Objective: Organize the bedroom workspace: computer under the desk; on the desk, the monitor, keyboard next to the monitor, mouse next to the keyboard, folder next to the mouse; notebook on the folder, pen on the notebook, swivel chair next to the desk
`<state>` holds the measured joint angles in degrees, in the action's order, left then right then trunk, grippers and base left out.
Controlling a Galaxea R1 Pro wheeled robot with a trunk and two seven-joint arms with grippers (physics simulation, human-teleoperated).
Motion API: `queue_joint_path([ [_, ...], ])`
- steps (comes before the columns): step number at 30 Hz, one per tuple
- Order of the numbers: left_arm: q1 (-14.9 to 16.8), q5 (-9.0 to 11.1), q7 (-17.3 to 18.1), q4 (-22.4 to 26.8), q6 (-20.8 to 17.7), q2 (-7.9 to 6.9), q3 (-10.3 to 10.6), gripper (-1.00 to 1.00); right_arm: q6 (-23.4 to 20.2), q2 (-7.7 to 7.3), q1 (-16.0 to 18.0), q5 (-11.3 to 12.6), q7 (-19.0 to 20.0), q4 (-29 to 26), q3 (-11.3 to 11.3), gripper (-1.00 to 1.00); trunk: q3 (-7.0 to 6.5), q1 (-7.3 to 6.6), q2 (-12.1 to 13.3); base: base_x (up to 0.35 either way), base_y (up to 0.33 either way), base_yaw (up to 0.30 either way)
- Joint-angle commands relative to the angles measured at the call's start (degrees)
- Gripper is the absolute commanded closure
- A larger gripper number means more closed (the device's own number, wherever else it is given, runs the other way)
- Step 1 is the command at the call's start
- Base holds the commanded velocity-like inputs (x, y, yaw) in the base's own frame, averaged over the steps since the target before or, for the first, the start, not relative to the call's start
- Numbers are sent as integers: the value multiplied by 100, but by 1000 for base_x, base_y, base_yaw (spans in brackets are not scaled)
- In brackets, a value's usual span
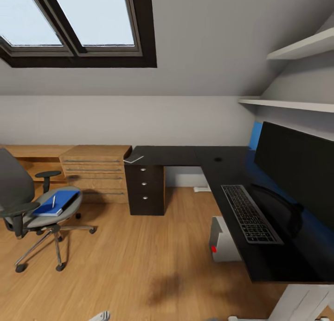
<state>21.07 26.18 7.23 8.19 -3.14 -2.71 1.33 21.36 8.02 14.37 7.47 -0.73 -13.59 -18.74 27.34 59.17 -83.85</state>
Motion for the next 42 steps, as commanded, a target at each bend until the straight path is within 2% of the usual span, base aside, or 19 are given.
queue_joint_path([
  [1, 2, 48, 15, 5, -31, -2, 14, -100, 24, -2, 5, 61, -7, 6, -45, -100, 9, 0, -3, 0, 0, 270],
  [7, 2, 46, 15, 5, -29, -1, 16, -100, 108, -13, 5, 55, -7, 5, -29, -100, 31, 0, -3, 0, 0, 241],
  [11, 2, 45, 21, 7, -29, -1, 20, -100, 464, -23, 5, 45, -7, 5, -20, -100, 38, 0, -3, 0, 0, 78],
  [15, 2, 45, 30, 7, -29, -1, 30, -100, 618, -26, 5, 38, -7, 5, -18, -100, 40, 0, -3, 0, 0, 19],
  [26, 2, 45, 33, 20, 27, -1, 10, -100, 688, -36, 5, 45, -7, 5, -3, -100, 41, 0, -3, 0, 0, 3],
  [30, 2, 45, 20, 16, 188, -1, 8, -100, 692, -37, 5, 44, -7, 5, -9, -100, 41, 0, -3, 0, 0, 0],
  [32, 2, 45, 5, -19, 578, -5, 8, -100, 693, -37, 5, 36, -7, 5, -12, -100, 41, 0, -3, 0, 0, 0],
  [34, 2, 40, -4, -166, 1259, -8, 12, -100, 694, -37, 5, 30, -7, 5, -14, -100, 41, 0, -3, 0, 0, 0],
  [36, 2, 32, -7, -253, 1594, -4, 20, -100, 694, -40, 5, 29, -7, 5, -14, -100, 41, 0, -3, 0, 0, 0],
  [37, 2, 24, -2, -318, 1950, 2, 27, -100, 694, -42, 5, 31, -7, 5, -15, -100, 41, 0, -3, 0, 0, 0],
  [38, 2, 12, 0, -347, 2134, 7, 31, -100, 694, -43, 5, 32, -7, 5, -15, -100, 41, 0, -3, 0, 0, 0],
  [40, 2, -131, 7, -519, 2808, 20, 41, -100, 694, -45, 5, 39, -7, 5, -15, -100, 41, 0, -3, 0, 0, 0],
  [42, 2, -249, 10, -584, 3040, 22, 42, -100, 694, -47, 5, 41, -7, 5, -15, -100, 41, 0, -3, 0, 0, 0],
])
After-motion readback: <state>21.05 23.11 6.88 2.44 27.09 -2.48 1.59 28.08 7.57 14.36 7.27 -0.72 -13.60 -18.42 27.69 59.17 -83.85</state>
